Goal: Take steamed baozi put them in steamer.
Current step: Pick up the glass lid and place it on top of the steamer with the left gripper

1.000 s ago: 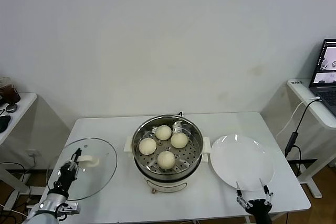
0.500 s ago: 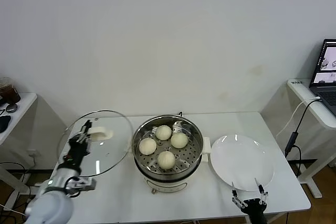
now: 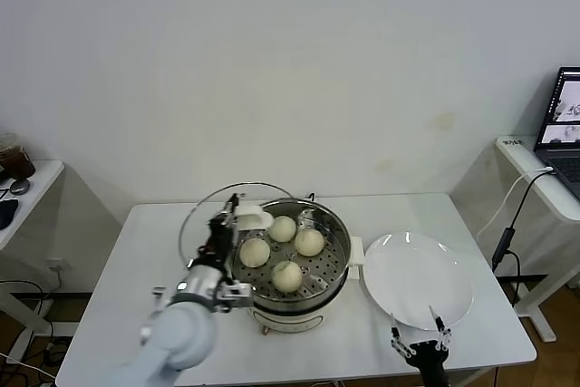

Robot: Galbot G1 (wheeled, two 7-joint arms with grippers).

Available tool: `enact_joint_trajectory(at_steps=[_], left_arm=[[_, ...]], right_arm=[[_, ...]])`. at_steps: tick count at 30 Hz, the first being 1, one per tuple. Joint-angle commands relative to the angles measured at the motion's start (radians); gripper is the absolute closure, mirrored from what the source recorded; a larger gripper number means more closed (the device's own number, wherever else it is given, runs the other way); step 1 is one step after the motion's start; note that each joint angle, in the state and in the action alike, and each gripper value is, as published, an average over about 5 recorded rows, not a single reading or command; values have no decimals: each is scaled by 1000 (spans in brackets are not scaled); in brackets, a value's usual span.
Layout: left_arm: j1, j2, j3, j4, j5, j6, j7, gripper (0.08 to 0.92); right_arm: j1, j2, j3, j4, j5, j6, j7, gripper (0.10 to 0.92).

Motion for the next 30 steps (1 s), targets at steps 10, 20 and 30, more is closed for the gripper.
enact_joint_trajectory(at_steps=[10, 20, 30], left_arm=[[-97, -269, 222, 132, 315, 91, 124, 830], [-47, -272, 202, 148, 335, 80, 112, 830], [-31, -269, 183, 155, 331, 71, 101, 830]], right_arm=[[6, 1, -12, -17, -46, 8, 12, 203], [4, 1, -22, -19, -46, 7, 10, 203], [-1, 3, -36, -20, -49, 9, 8, 203]])
